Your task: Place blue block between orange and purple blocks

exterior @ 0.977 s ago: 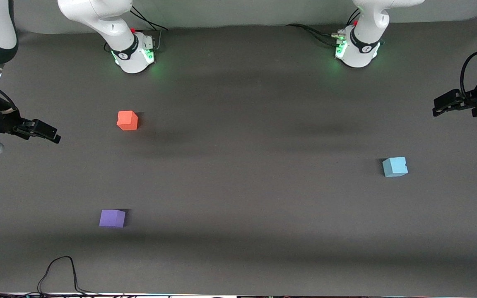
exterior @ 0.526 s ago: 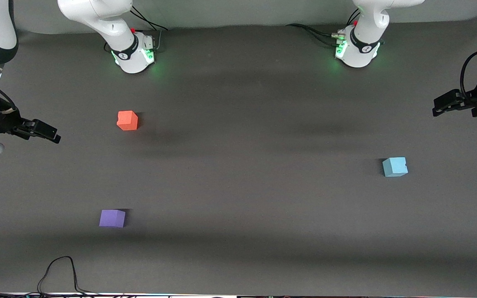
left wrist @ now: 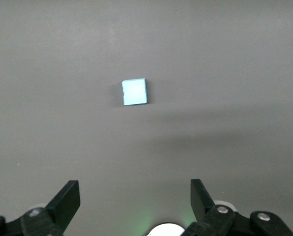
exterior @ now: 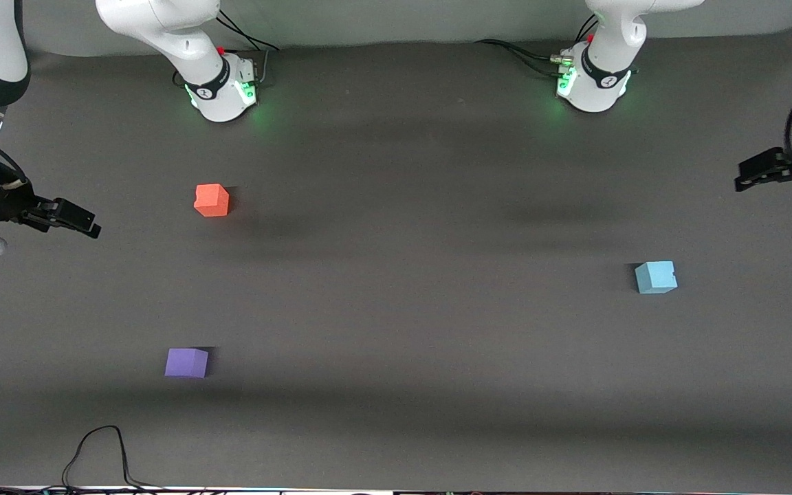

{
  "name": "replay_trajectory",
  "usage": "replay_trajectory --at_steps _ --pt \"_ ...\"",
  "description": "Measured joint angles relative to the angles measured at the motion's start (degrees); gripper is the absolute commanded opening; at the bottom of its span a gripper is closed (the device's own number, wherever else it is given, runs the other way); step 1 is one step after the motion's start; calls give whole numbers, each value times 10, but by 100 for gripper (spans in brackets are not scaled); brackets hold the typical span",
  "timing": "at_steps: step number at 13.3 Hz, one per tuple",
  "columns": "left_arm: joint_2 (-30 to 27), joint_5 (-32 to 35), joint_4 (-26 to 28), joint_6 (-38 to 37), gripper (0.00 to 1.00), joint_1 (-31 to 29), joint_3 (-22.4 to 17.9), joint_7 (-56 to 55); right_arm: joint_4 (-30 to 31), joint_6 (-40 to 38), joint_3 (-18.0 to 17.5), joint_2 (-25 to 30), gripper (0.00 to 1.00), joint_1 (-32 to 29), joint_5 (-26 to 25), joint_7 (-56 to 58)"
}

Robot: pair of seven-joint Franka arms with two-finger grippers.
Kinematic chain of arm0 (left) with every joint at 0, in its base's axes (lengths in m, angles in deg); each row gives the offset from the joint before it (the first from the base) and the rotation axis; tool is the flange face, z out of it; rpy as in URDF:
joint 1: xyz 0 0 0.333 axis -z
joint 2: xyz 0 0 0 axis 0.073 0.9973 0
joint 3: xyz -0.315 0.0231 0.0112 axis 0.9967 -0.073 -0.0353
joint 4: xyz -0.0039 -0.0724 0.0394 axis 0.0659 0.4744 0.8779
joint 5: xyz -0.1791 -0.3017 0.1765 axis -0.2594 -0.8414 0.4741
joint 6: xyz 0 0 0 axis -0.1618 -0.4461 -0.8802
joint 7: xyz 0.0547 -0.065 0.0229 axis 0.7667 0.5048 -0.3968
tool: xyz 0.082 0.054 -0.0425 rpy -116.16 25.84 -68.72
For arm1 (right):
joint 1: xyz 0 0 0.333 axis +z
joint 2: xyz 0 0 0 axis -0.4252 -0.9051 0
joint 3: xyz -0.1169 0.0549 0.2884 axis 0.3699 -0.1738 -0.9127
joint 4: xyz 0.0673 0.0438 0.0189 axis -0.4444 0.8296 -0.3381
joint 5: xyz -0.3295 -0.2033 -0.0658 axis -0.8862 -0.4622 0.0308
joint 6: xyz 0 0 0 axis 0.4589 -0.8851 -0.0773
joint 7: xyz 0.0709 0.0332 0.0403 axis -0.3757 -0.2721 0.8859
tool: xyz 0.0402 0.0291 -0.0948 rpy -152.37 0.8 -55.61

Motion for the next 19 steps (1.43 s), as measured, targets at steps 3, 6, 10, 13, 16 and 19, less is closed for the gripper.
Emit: replay_trajectory --at_steps 3,6,10,13,16,19 --pt "-3 0 13 3 100 -16 -3 21 0 0 0 0 100 0 0 0" --pt "-5 0 53 54 100 -13 4 21 0 0 0 0 100 0 0 0" --pt "-8 1 182 201 100 -12 6 21 0 0 0 0 100 0 0 0" --pt "-5 1 283 330 100 -12 6 21 0 0 0 0 100 0 0 0" --pt "25 1 352 448 100 -12 6 21 0 -1 0 0 100 0 0 0" --pt "86 2 364 535 100 -12 6 22 0 -1 0 0 100 0 0 0"
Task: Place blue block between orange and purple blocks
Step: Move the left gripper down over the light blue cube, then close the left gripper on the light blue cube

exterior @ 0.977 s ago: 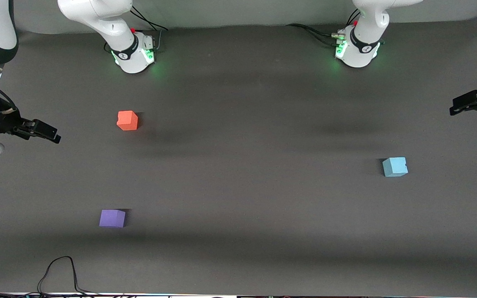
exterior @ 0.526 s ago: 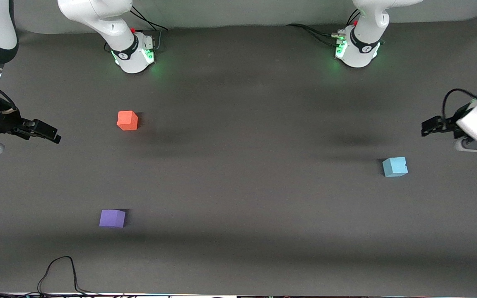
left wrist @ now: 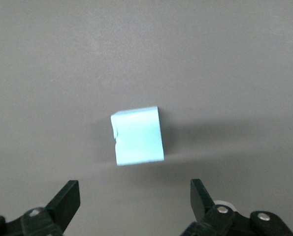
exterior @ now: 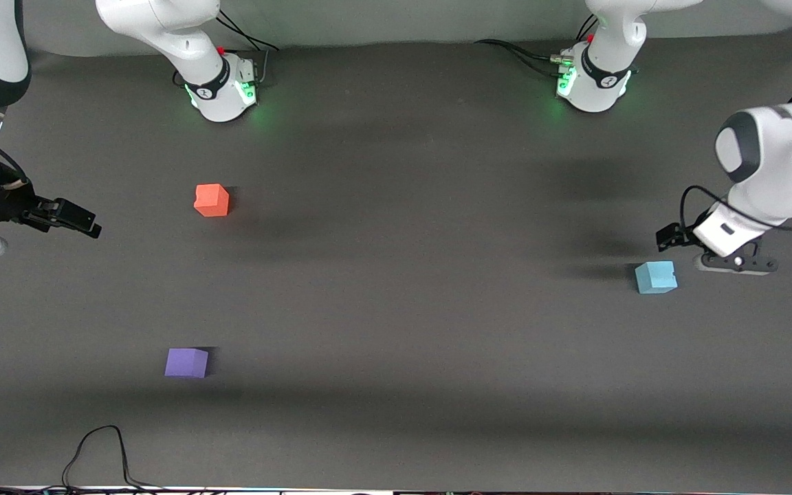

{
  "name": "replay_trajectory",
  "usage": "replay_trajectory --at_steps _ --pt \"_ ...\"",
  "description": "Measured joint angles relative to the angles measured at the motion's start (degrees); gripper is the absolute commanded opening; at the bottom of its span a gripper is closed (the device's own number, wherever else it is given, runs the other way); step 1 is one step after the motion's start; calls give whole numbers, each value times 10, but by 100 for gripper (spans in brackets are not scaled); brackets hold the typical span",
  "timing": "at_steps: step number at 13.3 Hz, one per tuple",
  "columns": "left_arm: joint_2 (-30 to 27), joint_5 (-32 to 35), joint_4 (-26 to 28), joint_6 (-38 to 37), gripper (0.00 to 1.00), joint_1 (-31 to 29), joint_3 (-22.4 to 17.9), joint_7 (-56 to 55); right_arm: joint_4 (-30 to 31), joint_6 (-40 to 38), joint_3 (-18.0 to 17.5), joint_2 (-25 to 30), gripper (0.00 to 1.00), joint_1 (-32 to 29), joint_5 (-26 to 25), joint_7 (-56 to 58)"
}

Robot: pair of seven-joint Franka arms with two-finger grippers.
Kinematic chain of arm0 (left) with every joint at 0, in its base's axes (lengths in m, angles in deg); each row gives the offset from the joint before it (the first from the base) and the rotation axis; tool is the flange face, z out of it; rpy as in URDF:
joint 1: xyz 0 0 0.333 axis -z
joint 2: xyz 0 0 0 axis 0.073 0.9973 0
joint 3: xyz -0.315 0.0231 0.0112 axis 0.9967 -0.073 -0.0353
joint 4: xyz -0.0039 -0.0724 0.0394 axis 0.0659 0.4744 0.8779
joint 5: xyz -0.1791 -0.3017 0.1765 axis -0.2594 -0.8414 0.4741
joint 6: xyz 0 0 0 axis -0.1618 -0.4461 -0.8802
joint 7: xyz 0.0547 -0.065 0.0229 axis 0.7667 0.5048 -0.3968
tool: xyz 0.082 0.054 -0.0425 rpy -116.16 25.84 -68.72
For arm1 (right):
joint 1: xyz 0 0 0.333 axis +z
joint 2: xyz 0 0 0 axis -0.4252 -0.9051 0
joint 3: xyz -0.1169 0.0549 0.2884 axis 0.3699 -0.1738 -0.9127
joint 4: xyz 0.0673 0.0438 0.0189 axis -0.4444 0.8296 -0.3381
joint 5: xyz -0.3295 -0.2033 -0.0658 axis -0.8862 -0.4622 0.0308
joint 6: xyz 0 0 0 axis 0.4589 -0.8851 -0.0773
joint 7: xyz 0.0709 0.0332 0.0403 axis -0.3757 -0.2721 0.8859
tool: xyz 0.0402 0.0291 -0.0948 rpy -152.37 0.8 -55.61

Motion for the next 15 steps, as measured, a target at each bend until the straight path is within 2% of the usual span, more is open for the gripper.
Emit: replay_trajectory --at_steps 6,7,9,10,15 --pt "112 0 -1 136 100 0 0 1 0 0 0 0 100 0 0 0" --pt "124 0 -1 151 92 0 0 1 0 0 0 0 100 0 0 0" --pt "138 0 -2 162 57 0 0 1 0 0 0 0 100 0 0 0" --pt "139 0 -2 162 45 0 0 1 0 0 0 0 100 0 0 0" --pt "136 0 -20 143 44 -1 -1 1 0 0 0 0 100 0 0 0"
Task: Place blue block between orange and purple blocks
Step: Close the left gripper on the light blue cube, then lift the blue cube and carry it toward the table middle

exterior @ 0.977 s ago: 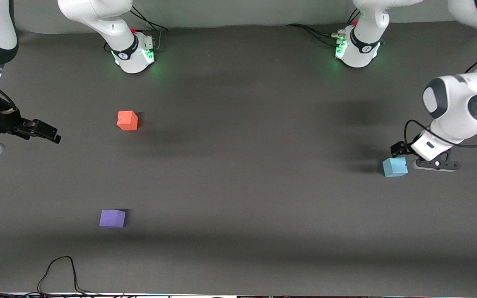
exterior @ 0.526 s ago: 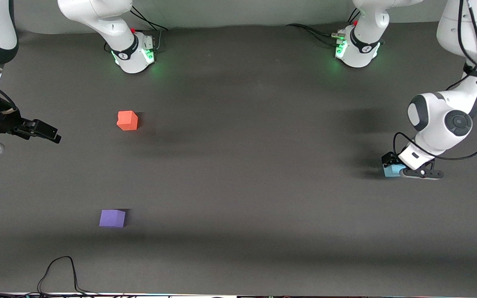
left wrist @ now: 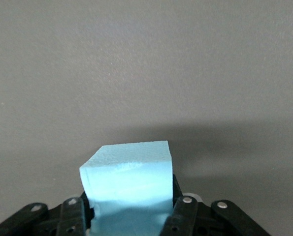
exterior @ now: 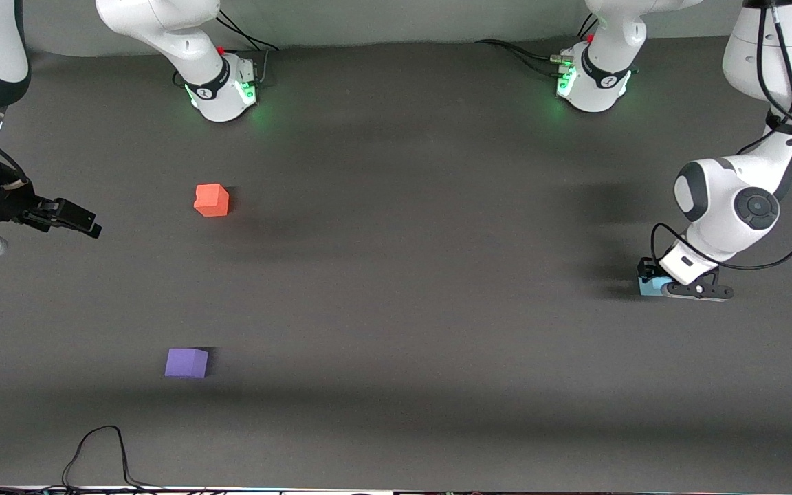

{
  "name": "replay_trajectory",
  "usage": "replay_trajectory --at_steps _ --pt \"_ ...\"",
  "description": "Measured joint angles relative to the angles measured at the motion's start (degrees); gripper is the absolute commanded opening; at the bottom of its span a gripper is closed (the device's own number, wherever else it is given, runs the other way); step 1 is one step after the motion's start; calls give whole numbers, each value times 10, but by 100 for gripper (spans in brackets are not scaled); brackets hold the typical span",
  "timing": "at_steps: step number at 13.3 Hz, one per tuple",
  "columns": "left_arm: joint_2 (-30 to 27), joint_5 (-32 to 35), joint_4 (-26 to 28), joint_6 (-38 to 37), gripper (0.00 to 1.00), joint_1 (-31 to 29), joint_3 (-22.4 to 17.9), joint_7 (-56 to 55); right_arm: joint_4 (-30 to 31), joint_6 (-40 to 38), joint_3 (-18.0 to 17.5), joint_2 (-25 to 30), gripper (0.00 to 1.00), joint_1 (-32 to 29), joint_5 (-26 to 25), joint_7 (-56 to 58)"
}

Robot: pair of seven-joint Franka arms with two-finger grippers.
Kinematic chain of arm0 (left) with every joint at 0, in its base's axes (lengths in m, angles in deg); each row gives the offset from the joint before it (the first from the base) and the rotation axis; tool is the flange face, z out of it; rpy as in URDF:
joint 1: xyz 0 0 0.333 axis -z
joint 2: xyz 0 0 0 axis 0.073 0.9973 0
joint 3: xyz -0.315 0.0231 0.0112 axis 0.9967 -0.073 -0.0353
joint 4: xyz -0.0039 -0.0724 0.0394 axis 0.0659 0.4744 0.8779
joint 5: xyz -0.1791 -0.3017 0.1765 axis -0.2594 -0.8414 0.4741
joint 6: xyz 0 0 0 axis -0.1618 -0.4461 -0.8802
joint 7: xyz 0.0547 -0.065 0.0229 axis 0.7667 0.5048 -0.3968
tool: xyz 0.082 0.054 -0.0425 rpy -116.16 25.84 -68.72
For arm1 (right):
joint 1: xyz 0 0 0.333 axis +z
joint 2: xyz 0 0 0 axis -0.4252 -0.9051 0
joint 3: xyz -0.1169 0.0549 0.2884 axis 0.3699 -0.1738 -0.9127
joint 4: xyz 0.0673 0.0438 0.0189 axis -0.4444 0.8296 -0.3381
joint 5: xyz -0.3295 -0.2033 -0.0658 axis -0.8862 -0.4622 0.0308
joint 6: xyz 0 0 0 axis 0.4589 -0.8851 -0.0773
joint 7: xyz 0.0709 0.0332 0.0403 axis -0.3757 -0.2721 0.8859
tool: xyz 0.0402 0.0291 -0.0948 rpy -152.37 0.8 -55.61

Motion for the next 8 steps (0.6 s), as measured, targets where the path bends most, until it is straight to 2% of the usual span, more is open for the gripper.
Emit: replay_trajectory --at_steps 3,5,8 --pt "-33 -2 -77 -157 45 2 2 -9 0 0 0 0 100 0 0 0" --pt "-74 -3 -123 -271 45 22 14 -63 0 0 0 0 100 0 0 0" --pt "-99 -4 -174 -364 44 131 24 -206 0 0 0 0 100 0 0 0"
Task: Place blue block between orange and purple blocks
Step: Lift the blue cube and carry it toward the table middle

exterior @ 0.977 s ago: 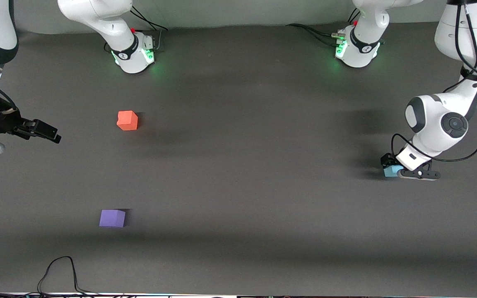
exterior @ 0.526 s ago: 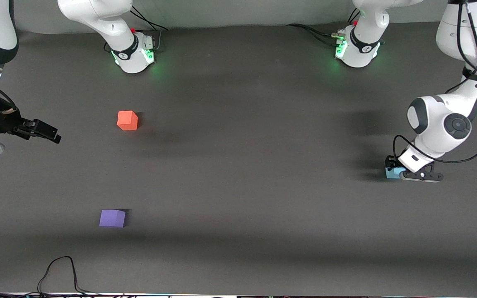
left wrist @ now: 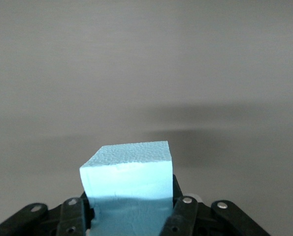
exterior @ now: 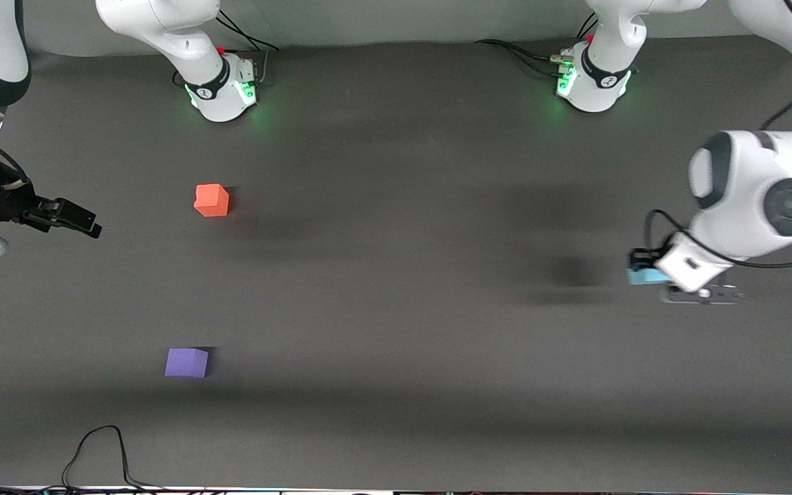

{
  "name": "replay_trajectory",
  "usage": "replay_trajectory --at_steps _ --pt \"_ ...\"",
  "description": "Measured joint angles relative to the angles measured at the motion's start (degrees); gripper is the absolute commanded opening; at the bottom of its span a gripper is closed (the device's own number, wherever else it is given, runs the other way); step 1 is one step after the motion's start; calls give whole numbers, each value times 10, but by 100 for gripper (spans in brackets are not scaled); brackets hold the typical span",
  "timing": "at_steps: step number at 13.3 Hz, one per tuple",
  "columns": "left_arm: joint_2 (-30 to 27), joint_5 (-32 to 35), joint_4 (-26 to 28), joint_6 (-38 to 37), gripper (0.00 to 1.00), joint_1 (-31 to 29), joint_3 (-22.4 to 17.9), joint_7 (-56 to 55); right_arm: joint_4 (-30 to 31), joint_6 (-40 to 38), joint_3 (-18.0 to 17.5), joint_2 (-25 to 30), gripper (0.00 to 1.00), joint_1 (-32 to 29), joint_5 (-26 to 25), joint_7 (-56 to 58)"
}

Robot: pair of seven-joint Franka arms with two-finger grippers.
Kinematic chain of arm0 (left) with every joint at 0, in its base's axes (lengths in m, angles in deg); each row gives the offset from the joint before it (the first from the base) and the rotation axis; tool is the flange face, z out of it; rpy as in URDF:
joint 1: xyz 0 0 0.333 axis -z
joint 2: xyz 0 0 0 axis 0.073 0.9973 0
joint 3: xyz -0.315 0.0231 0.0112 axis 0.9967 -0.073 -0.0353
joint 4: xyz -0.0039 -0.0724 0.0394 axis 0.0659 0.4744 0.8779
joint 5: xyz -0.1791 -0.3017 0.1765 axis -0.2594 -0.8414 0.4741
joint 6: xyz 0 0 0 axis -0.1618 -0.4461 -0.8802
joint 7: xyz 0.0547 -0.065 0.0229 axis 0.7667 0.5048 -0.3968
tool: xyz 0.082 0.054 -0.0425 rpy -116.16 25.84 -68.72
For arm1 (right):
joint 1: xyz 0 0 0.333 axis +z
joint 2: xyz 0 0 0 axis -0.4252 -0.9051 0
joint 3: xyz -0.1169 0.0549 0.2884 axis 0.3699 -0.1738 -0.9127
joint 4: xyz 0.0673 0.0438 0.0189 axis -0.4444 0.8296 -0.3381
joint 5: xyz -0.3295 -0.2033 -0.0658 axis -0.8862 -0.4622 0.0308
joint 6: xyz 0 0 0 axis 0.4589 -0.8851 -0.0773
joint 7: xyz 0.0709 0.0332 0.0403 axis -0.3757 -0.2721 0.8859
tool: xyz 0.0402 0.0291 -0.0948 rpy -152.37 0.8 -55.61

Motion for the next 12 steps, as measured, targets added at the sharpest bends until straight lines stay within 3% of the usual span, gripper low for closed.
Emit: replay_trajectory --at_steps 3,6,12 --pt "26 -1 -51 -8 44 134 5 -181 0 0 0 0 100 0 0 0" --pt "114 0 -150 -6 44 259 6 -341 -1 0 0 0 100 0 0 0" --pt "315 5 -323 26 44 411 5 -454 -1 -1 0 0 100 0 0 0"
